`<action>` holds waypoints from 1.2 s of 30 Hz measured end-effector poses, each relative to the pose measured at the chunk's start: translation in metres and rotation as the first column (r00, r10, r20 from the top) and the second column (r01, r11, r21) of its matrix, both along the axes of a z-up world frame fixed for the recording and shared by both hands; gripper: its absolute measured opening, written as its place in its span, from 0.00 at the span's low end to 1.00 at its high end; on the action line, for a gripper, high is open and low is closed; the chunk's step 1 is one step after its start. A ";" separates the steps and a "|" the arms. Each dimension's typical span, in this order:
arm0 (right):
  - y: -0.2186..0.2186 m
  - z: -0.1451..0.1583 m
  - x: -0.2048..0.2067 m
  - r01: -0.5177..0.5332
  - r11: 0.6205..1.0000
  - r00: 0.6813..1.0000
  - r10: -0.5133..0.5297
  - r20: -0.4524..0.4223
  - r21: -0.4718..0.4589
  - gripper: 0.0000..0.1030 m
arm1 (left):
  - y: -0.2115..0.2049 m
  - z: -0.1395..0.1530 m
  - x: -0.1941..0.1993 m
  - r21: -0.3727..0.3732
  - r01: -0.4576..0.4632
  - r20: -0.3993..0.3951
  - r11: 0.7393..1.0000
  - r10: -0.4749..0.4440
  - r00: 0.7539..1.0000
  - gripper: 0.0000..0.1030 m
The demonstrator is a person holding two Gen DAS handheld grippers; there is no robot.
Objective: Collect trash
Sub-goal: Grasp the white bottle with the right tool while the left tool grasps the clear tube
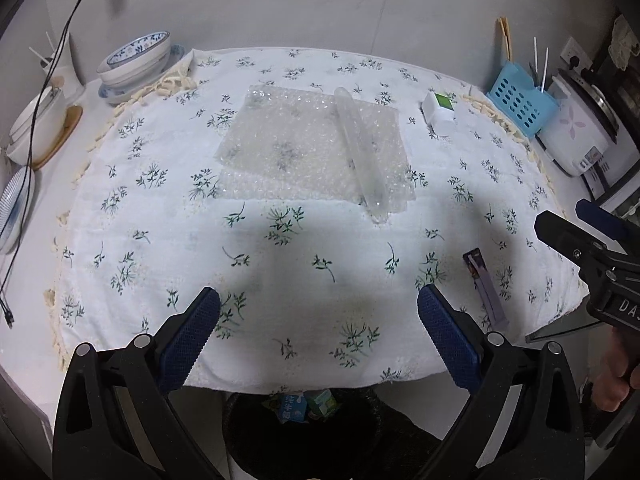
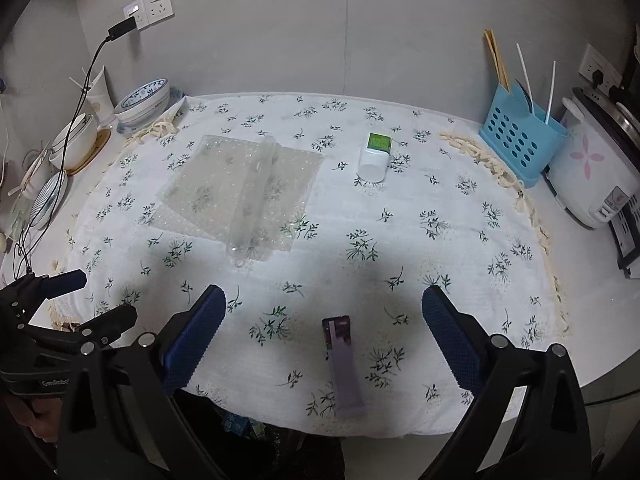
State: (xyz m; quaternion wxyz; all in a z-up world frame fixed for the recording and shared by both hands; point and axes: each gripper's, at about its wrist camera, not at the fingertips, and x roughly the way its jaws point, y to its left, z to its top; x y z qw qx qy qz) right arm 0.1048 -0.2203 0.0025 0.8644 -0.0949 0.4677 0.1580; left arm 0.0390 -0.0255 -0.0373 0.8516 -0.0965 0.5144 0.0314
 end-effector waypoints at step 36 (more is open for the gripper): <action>0.020 -0.100 0.255 0.085 0.996 0.970 -0.092 -0.224 -0.041 0.58 | -0.014 -0.077 0.216 0.055 -0.099 -0.188 0.994 0.108 0.976 0.68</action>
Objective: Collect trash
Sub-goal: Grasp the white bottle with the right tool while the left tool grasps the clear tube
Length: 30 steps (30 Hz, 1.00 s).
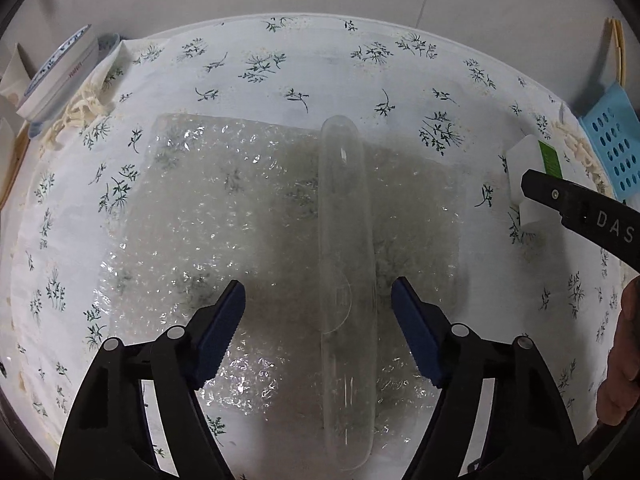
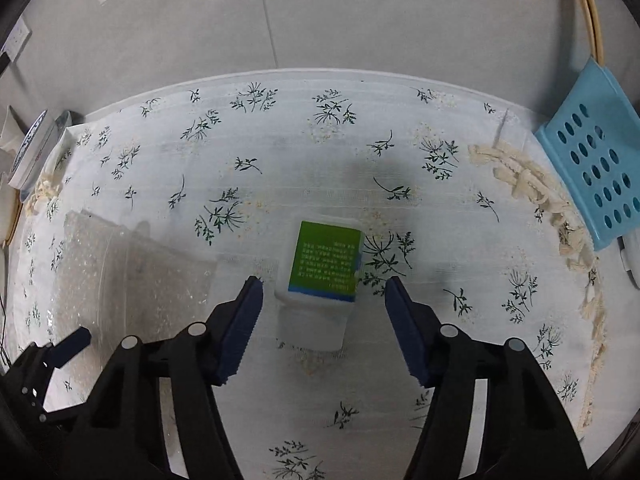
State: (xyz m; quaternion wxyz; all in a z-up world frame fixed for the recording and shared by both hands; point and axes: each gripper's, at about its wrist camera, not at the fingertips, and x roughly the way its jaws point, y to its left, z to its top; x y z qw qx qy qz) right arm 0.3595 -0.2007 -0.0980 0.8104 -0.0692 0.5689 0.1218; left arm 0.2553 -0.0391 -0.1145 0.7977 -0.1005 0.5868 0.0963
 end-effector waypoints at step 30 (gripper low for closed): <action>-0.016 0.039 -0.061 0.040 0.998 0.998 -0.043 0.054 0.050 0.40 | 0.013 0.029 -0.043 -0.016 -0.004 0.047 1.000 0.004 0.999 0.25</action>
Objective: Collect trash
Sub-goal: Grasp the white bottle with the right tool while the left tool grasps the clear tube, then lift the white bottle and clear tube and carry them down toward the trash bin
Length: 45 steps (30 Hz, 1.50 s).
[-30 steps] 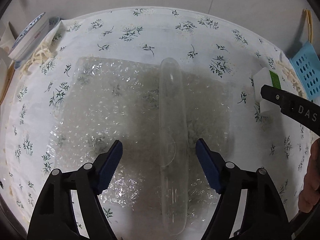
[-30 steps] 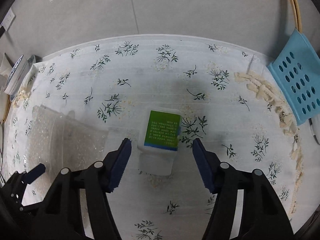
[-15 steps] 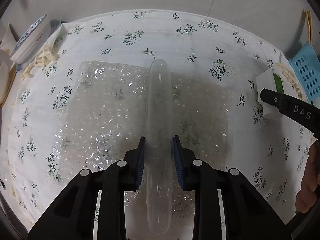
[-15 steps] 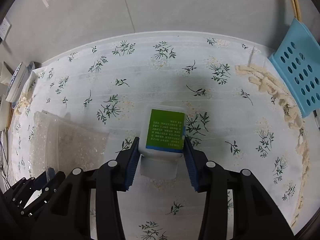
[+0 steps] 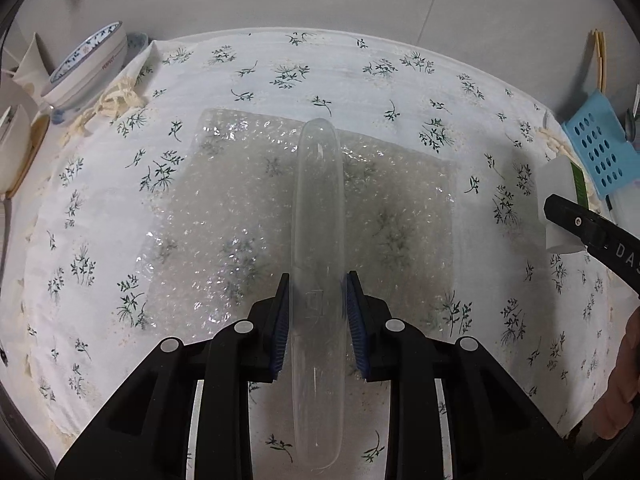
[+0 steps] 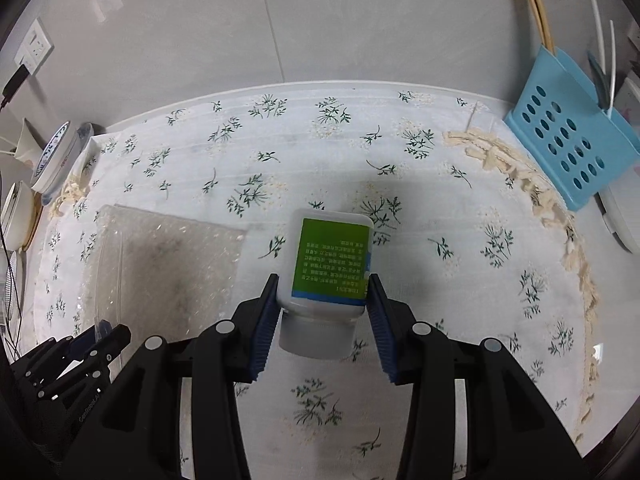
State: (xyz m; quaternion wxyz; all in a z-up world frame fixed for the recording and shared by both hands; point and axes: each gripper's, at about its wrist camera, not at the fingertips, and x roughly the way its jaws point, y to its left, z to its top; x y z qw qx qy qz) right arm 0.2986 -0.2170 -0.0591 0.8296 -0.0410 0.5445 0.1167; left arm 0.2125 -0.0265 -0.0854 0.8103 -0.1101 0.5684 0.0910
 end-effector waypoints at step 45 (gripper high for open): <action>0.018 0.078 -0.231 -0.080 0.996 0.987 0.072 0.145 0.046 0.40 | 0.006 0.065 -0.190 -0.010 0.070 0.111 0.998 -0.068 0.991 0.25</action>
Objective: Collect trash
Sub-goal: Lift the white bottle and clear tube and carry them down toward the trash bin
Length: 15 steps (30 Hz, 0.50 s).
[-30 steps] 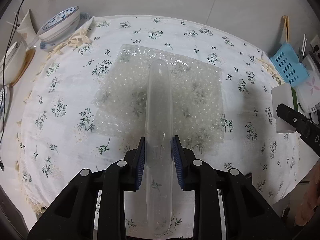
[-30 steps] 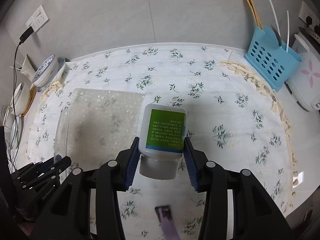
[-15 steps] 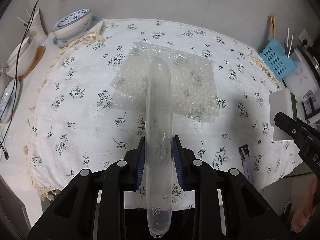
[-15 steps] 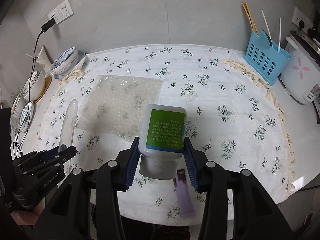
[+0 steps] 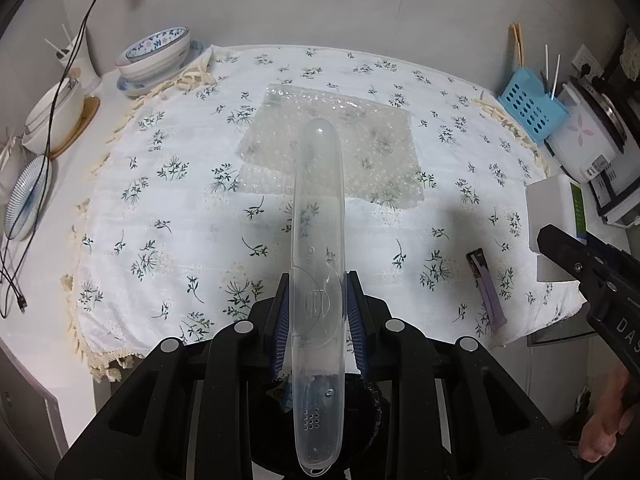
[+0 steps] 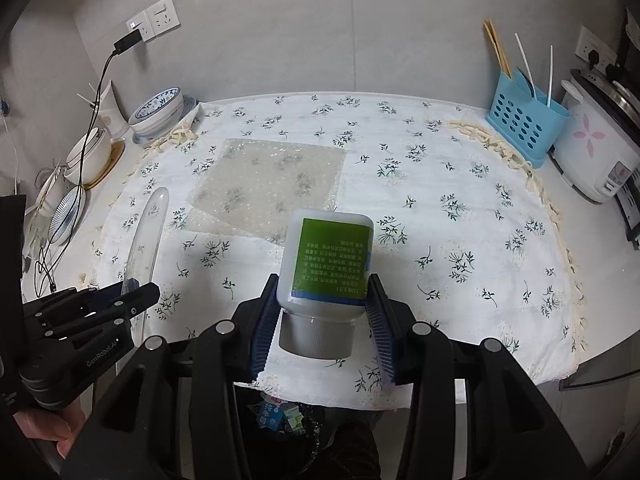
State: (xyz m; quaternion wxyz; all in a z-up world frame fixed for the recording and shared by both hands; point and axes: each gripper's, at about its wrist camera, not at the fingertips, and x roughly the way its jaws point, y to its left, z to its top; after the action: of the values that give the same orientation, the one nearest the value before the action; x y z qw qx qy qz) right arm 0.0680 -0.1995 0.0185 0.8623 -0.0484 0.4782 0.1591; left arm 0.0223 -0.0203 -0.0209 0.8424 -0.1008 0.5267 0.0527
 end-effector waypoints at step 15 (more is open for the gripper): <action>0.004 -0.004 -0.055 0.003 1.000 1.000 -0.003 0.004 0.011 0.40 | 0.002 0.003 -0.055 -0.036 0.037 0.026 0.999 -0.036 0.999 0.25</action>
State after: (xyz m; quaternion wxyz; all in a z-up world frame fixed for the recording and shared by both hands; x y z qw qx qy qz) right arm 0.0127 -0.1958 0.0143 0.8638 -0.0434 0.4757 0.1603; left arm -0.0326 -0.0183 -0.0175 0.8477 -0.1071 0.5188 0.0263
